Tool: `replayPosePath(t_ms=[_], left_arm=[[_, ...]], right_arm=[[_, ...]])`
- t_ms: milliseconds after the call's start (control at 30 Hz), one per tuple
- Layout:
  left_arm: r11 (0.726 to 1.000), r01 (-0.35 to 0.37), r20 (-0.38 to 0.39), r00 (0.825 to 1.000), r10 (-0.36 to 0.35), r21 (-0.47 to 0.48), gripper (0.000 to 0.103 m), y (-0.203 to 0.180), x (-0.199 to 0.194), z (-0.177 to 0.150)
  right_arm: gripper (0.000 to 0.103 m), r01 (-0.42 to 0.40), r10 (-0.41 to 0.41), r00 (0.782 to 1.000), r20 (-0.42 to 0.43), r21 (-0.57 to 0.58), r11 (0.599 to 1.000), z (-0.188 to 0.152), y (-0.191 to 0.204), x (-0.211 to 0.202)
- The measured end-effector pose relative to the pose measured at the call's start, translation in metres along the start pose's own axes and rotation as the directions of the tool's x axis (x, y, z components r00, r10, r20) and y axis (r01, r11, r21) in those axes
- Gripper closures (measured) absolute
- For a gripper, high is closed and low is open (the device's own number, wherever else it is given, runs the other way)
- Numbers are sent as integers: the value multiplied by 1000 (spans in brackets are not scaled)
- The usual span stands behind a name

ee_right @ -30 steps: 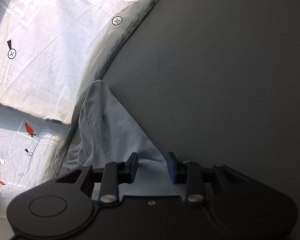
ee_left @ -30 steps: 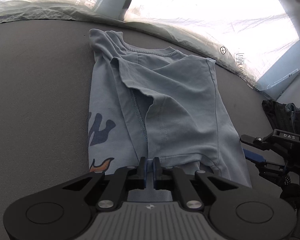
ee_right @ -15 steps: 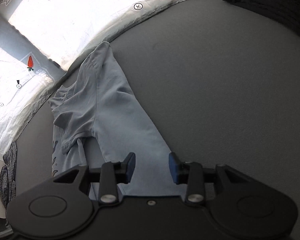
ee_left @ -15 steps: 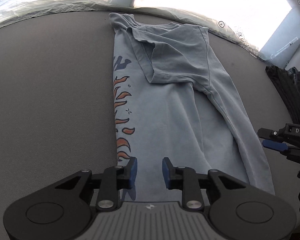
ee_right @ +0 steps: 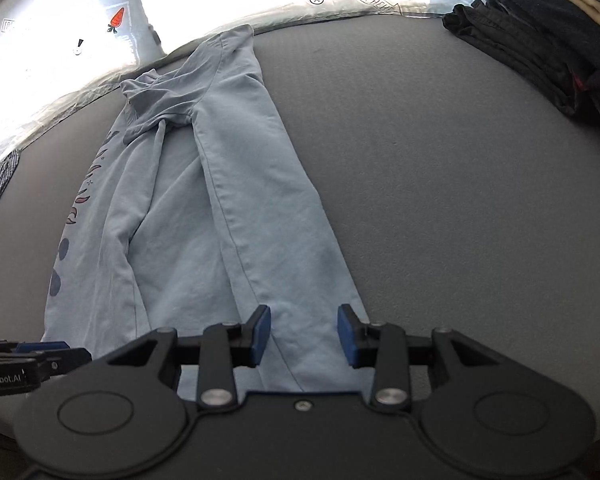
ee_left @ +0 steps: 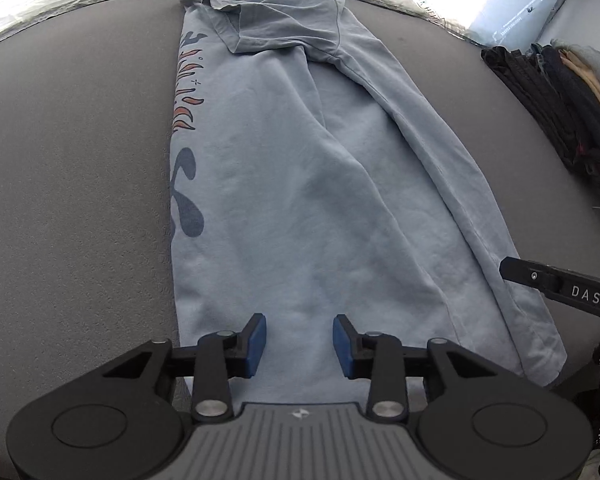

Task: Fold clothes
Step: 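Move both grippers to the hem end of the shirt strip and grasp it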

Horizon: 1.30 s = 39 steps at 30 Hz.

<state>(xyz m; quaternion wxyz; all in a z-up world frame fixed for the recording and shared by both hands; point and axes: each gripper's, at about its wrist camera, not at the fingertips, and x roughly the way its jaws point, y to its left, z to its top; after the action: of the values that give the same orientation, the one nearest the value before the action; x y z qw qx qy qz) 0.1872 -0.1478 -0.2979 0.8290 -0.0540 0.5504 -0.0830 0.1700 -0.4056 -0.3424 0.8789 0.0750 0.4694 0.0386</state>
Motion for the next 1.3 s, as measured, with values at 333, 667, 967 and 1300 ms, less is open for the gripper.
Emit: replayPosePath(t_ms=[333, 667, 967, 1300], left_arm=[[1000, -3, 22, 1000, 4, -21, 56, 2, -13, -33], [998, -37, 46, 998, 34, 57, 46, -10, -13, -44], [996, -48, 40, 998, 45, 70, 45, -13, -14, -42], [995, -52, 37, 998, 48, 90, 38, -14, -14, -46]], right_arm=[[63, 23, -23, 1000, 3, -168, 986, -35, 24, -4], [101, 6, -3, 999, 42, -60, 998, -34, 10, -14], [102, -160, 166, 979, 118, -55, 986, -27, 17, -45], [102, -280, 292, 951, 100, -119, 953, -27, 41, -50]])
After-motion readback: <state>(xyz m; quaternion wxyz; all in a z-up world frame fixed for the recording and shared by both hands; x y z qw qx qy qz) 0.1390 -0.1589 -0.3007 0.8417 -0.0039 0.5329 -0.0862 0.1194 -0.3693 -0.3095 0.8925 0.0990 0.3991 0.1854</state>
